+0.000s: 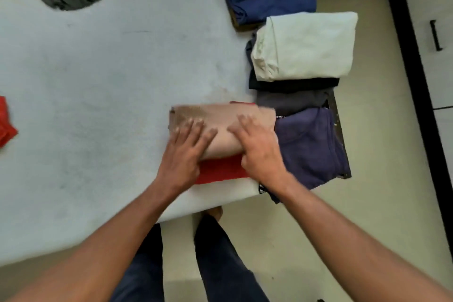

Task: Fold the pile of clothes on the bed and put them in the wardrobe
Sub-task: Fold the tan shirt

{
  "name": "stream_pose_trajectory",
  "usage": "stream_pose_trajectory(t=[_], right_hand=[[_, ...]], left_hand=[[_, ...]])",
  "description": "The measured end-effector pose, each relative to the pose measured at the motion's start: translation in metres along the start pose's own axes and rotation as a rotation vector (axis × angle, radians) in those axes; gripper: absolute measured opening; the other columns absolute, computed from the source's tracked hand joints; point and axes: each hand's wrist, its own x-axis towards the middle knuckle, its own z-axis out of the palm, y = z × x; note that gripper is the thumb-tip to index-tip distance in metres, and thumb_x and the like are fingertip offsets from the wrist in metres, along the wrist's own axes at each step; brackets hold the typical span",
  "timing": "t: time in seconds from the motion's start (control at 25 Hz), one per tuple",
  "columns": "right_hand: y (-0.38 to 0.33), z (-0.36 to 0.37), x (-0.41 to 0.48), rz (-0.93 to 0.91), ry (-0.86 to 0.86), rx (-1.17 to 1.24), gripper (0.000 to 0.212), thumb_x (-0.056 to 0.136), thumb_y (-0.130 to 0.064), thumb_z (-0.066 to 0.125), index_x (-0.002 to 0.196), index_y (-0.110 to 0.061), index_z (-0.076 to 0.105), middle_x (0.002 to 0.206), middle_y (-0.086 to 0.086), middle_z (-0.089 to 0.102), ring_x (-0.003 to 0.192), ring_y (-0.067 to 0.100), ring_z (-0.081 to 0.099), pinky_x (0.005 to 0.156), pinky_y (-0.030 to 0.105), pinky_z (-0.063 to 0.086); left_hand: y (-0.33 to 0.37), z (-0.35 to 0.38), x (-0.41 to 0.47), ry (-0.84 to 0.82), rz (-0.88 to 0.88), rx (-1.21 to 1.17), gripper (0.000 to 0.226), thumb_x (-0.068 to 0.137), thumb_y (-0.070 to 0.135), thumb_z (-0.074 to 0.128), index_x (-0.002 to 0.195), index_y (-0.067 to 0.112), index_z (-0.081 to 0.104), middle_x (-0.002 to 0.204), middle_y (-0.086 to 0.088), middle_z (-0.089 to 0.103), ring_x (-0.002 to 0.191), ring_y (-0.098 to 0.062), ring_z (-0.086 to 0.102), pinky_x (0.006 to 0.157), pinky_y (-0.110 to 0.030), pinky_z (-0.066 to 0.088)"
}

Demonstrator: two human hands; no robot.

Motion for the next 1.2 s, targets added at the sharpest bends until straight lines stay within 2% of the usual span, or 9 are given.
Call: stream_pose_trajectory(t=[0.12,0.32,0.48,0.64,0.76,0.84,0.92,1.04,1.2], right_hand=[[0.01,0.064,-0.044,0.041,-0.181,-0.095,0.094,0.067,0.0,0.063,0.155,-0.025,0.039,0.166,0.01,0.029,0.153,0.034,0.025,0.124,0.054,0.023],[0.011,0.048,-0.039,0.023,0.068,0.082,0.076,0.073,-0.001,0.044,0.148,-0.017,0.052,0.158,0.008,0.044,0.15,0.031,0.033,0.123,0.054,0.025],[0.022,0.05,-0.048,-0.033,-0.073,0.019,0.086,0.07,0.004,0.057,0.152,-0.021,0.044,0.163,0.007,0.036,0.152,0.032,0.029,0.121,0.057,0.029],[0.024,0.057,-0.046,-0.002,-0.243,-0.007,0.084,0.072,-0.024,0.061,0.152,-0.026,0.04,0.166,0.003,0.029,0.154,0.03,0.024,0.122,0.056,0.024],[0.015,0.044,-0.04,-0.023,-0.046,0.072,0.063,0.083,-0.048,0.059,0.141,-0.024,0.056,0.156,0.005,0.046,0.148,0.026,0.036,0.123,0.054,0.022],[0.004,0.037,-0.029,-0.006,0.121,0.145,0.052,0.094,-0.045,0.057,0.14,-0.019,0.059,0.154,0.006,0.05,0.147,0.025,0.039,0.124,0.05,0.023],[-0.008,0.043,-0.011,0.084,0.164,0.157,0.051,0.101,-0.043,0.048,0.147,-0.02,0.054,0.16,0.007,0.041,0.152,0.025,0.03,0.126,0.048,0.018],[-0.011,0.076,0.001,0.178,0.049,0.022,0.063,0.101,-0.056,0.036,0.159,-0.033,0.032,0.17,0.004,0.018,0.158,0.024,0.009,0.127,0.053,0.007],[0.0,0.112,-0.001,0.18,0.02,-0.086,0.066,0.101,-0.059,0.032,0.162,-0.036,0.02,0.172,0.003,0.011,0.159,0.024,0.003,0.126,0.054,0.003]], left_hand=[[-0.003,0.047,-0.029,-0.157,0.01,0.112,0.085,0.073,0.011,0.055,0.154,0.025,0.034,0.162,-0.012,0.03,0.146,-0.036,0.029,0.115,-0.055,0.032],[0.01,0.014,-0.022,0.098,0.051,0.046,0.053,0.076,0.011,0.06,0.127,0.02,0.069,0.133,-0.008,0.066,0.114,-0.04,0.061,0.087,-0.048,0.053],[0.021,0.011,-0.045,0.017,-0.012,0.097,0.055,0.072,0.019,0.06,0.127,0.023,0.067,0.135,-0.005,0.064,0.12,-0.034,0.059,0.087,-0.046,0.05],[0.038,0.028,-0.06,-0.07,-0.126,0.08,0.055,0.076,0.038,0.058,0.127,0.021,0.065,0.136,-0.002,0.061,0.121,-0.028,0.054,0.086,-0.045,0.044],[0.04,0.024,-0.048,0.07,-0.201,0.029,0.051,0.087,0.049,0.052,0.127,0.019,0.063,0.131,-0.003,0.06,0.12,-0.028,0.053,0.091,-0.046,0.04],[0.036,0.022,-0.031,0.146,-0.223,0.001,0.054,0.093,0.047,0.049,0.14,0.019,0.056,0.147,-0.007,0.051,0.138,-0.029,0.043,0.105,-0.048,0.035],[0.026,0.03,-0.012,0.116,-0.236,0.004,0.062,0.097,0.05,0.043,0.153,0.024,0.04,0.164,-0.008,0.028,0.153,-0.029,0.019,0.121,-0.051,0.019],[0.01,0.06,0.001,-0.013,-0.264,0.055,0.076,0.096,0.063,0.033,0.161,0.029,0.012,0.169,-0.01,-0.002,0.155,-0.03,-0.007,0.123,-0.058,0.002],[0.001,0.088,0.003,-0.025,-0.273,0.068,0.078,0.096,0.065,0.027,0.162,0.027,0.007,0.168,-0.014,-0.009,0.154,-0.035,-0.009,0.123,-0.057,-0.007]])
